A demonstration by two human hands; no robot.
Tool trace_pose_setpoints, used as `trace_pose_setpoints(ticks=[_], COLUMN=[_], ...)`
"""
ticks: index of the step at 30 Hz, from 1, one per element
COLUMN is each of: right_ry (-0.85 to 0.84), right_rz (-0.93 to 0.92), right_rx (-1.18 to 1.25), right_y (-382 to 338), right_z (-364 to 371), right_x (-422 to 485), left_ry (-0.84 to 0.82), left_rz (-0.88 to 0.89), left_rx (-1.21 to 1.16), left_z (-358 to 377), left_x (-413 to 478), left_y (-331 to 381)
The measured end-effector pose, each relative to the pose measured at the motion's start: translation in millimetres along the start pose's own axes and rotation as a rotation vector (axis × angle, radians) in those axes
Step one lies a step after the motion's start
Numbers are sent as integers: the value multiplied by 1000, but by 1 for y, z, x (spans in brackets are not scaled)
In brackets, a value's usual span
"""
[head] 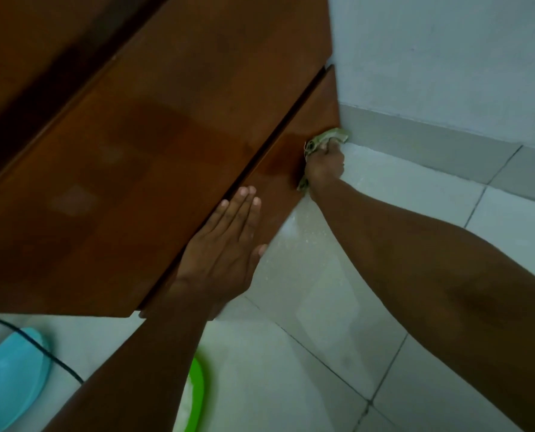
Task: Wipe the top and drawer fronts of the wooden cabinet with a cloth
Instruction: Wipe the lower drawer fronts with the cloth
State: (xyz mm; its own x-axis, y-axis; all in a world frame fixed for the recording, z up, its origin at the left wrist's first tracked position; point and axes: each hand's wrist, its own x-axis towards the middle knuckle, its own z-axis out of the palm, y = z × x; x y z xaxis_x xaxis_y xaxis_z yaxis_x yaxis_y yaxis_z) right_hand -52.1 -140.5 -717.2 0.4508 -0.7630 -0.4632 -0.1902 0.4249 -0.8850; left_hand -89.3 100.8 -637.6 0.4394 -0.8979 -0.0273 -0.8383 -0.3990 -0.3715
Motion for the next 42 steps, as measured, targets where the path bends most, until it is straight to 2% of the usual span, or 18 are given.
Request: trace_pose_setpoints(ticks=[5,8,11,17,24,30,42], right_ry=[40,37,-53,-334,-355,-285,-145], right_rz=[-7,-123,-261,-271,-293,-240,-295], right_rx=[127,162,100,58,-30,-96,-156], right_y=[21,50,89,148,159,140,89], right_z=[6,8,12,43,56,47,26], right_x=[-72,-139,-211,-280,-255,-195,-66], left_ry=[-8,7,-43,-77,-29,16,97], left_rz=[-22,-54,-108,-135,-105,-87,-53], left_rx=[-21,-21,5,21,10,17,9], left_z=[3,9,10,8,16,22,42], left_x=[-59,-108,-149,-177,-178,-158,-84], left_y=[-4,-6,-5,-8,-11,-8,10])
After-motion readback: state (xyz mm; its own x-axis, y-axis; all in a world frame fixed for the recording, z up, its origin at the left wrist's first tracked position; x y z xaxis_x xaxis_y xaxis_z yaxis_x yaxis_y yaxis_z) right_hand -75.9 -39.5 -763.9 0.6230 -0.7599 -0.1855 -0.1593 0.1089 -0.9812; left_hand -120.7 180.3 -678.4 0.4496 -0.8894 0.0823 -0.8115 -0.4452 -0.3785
